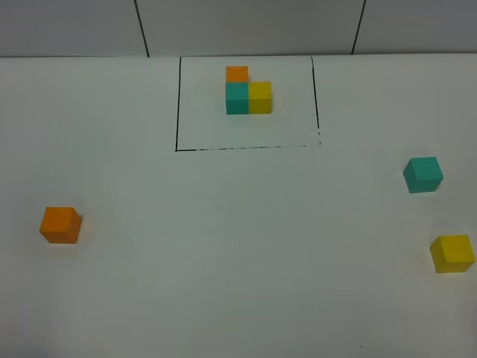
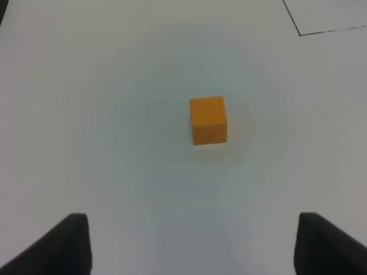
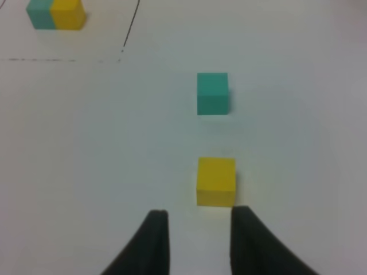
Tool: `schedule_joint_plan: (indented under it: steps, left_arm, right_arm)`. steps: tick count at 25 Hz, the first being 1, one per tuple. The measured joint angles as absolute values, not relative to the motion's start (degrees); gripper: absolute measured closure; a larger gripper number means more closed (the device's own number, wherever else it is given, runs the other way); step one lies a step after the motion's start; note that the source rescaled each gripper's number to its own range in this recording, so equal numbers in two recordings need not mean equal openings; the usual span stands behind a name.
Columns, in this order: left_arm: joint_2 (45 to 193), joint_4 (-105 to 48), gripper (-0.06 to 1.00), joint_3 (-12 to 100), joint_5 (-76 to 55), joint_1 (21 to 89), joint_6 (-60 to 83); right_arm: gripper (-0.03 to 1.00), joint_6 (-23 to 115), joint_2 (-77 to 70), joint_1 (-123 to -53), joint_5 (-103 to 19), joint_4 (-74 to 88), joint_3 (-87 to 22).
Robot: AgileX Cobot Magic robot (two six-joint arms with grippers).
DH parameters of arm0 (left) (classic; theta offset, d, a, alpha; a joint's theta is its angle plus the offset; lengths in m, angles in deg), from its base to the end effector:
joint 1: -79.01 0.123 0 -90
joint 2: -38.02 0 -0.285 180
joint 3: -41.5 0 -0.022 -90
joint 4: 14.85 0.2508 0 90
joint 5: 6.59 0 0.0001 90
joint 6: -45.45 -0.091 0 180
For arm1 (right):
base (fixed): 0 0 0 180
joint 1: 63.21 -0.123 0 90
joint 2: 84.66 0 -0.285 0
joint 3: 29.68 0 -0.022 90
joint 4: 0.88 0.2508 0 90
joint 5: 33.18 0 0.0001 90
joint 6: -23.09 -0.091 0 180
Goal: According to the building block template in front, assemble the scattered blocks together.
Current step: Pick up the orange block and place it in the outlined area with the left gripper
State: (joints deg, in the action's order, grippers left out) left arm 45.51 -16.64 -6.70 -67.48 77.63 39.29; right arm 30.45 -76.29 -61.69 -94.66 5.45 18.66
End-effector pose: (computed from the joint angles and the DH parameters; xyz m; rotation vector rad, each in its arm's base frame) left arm -0.0066 -0.0023 0.2789 0.1355 2.0298 0.0151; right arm -0.0043 0.0089 0.2779 -0.1103 2.0550 0.0367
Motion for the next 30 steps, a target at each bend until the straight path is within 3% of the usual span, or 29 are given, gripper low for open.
schedule_joint_plan:
  steps: [30]
  left_arm:
    - [45.86, -16.38, 0.17, -6.7, -67.41, 77.63, 39.29]
  right_arm:
    - [0.96, 30.42, -76.29, -61.69, -94.66, 5.45, 18.66]
